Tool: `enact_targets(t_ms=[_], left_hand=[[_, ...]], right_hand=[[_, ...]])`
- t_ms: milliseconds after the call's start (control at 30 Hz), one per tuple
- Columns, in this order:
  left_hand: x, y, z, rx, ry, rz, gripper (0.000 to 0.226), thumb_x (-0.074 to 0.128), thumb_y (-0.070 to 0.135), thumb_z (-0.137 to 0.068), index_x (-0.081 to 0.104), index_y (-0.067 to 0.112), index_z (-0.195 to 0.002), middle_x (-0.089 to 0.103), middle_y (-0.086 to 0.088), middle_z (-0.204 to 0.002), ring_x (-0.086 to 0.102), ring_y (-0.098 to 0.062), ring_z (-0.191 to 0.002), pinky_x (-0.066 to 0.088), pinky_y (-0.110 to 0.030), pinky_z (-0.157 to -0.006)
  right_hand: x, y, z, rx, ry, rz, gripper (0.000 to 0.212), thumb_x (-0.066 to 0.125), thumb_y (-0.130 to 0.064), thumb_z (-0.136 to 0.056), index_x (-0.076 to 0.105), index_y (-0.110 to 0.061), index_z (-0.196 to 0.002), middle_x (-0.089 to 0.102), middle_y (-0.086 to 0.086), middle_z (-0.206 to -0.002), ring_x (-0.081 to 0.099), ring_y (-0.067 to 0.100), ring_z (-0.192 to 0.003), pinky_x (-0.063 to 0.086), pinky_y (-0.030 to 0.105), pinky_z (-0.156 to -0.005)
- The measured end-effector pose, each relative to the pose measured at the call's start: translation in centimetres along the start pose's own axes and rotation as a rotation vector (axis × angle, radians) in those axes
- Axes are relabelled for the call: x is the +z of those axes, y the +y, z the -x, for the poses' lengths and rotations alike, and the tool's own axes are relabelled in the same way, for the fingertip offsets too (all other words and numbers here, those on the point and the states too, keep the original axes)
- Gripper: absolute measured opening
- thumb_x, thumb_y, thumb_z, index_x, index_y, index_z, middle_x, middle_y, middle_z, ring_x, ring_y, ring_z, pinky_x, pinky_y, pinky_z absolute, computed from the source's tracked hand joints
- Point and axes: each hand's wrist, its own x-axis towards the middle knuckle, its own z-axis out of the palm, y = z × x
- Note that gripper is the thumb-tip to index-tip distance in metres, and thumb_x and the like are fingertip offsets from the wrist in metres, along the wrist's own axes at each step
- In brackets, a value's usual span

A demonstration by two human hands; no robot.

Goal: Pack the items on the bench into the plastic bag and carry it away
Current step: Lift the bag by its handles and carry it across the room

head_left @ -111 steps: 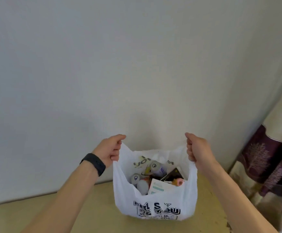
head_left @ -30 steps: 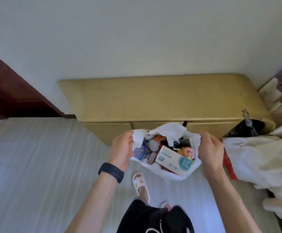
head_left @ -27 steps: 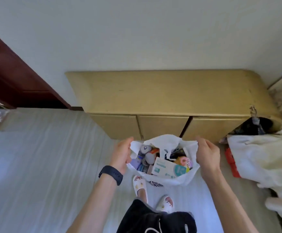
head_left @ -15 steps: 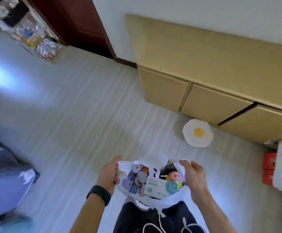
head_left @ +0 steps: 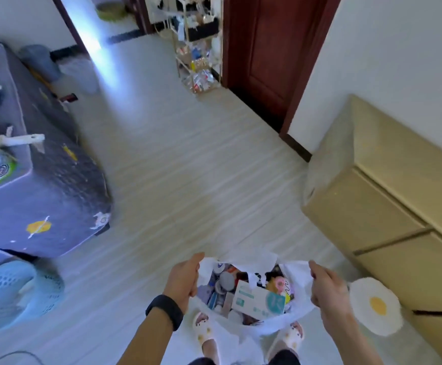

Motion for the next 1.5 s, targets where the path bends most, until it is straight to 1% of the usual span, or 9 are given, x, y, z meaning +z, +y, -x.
enact_targets(t_ms=[233,367,667,833,933,1067,1200,1367,1500], left_hand=[[-5.9,10.2,-2.4,0.109,-0.022,-0.009,0.043,0.061,0.033,-0.093,0.036,0.015,-0.063,0.022,0.006,-0.044,0.018,-0.015,-0.038,0.018,-0.029,-0.049],[-8.0,15.3,-4.9,0.142,-0.016,-0.037,0.045,0.061,0.035,-0.093,0.034,0.018,-0.061,0.020,0.005,-0.047,0.015,-0.016,-0.041,0.017,-0.028,-0.048],[-12.6,27.1,-15.3,0.068,0.013,0.052,0.037,0.062,0.039,-0.091,0.042,0.019,-0.067,0.022,0.006,-0.050,0.015,-0.011,-0.040,0.017,-0.023,-0.040],[-14.3,33.4,-20.3,0.056,0.051,0.144,0.034,0.063,0.034,-0.091,0.042,0.018,-0.069,0.022,0.006,-0.050,0.016,-0.011,-0.039,0.018,-0.022,-0.039],[-15.4,37.1,-23.0,0.079,0.063,0.183,0.034,0.063,0.033,-0.091,0.042,0.018,-0.069,0.021,0.006,-0.050,0.015,-0.011,-0.039,0.016,-0.023,-0.040],[-17.4,42.7,-27.4,0.078,0.083,0.216,0.035,0.060,0.032,-0.093,0.041,0.018,-0.068,0.021,0.006,-0.049,0.016,-0.011,-0.037,0.018,-0.022,-0.039],[-19.8,48.8,-33.0,0.072,0.061,0.212,0.030,0.057,0.034,-0.095,0.049,0.015,-0.074,0.022,0.005,-0.051,0.015,-0.011,-0.039,0.016,-0.023,-0.041],[-23.2,57.0,-39.7,0.055,0.001,0.184,0.030,0.053,0.035,-0.098,0.061,0.009,-0.110,0.045,0.007,-0.045,0.018,-0.010,-0.035,0.020,-0.023,-0.038],[-25.0,64.4,-44.0,0.083,-0.030,0.139,0.031,0.056,0.036,-0.095,0.062,0.008,-0.106,0.057,-0.005,-0.074,0.021,-0.013,-0.041,0.020,-0.028,-0.049]], right_hand=[[8.4,-9.1,1.1,-0.122,-0.126,0.017,0.036,0.063,-0.026,-0.090,0.039,-0.004,-0.075,0.024,0.008,-0.069,0.025,0.020,-0.060,0.024,0.033,-0.057],[13.3,-12.8,-0.6,-0.182,-0.171,0.025,0.030,0.065,-0.027,-0.086,0.041,-0.013,-0.074,0.025,0.009,-0.072,0.025,0.022,-0.064,0.024,0.034,-0.055],[24.6,-24.0,-8.5,-0.184,-0.255,-0.042,0.035,0.066,-0.028,-0.087,0.038,-0.013,-0.073,0.021,0.007,-0.065,0.020,0.019,-0.057,0.021,0.035,-0.058],[30.6,-30.8,-13.0,-0.143,-0.296,0.008,0.049,0.067,-0.031,-0.087,0.052,0.016,-0.089,0.025,0.006,-0.066,0.025,0.019,-0.059,0.025,0.035,-0.058],[34.3,-35.5,-14.6,-0.177,-0.323,0.058,0.041,0.066,-0.032,-0.085,0.055,0.007,-0.083,0.029,0.007,-0.068,0.029,0.020,-0.061,0.026,0.036,-0.062],[39.9,-41.2,-17.3,-0.242,-0.331,0.096,0.050,0.067,-0.029,-0.086,0.054,0.017,-0.102,0.027,0.007,-0.067,0.026,0.020,-0.059,0.025,0.035,-0.061],[46.2,-46.8,-20.1,-0.246,-0.331,0.107,0.045,0.067,-0.031,-0.087,0.054,0.012,-0.087,0.026,0.002,-0.060,0.025,0.018,-0.055,0.024,0.032,-0.056],[53.1,-53.0,-23.2,-0.175,-0.325,0.016,0.033,0.067,-0.029,-0.091,0.051,-0.009,-0.069,0.035,-0.004,-0.051,0.027,0.014,-0.045,0.025,0.026,-0.045],[57.4,-58.3,-24.6,-0.068,-0.373,-0.132,0.027,0.065,-0.030,-0.091,0.065,-0.006,-0.079,0.065,0.004,-0.064,0.053,0.019,-0.052,0.033,0.029,-0.050]])
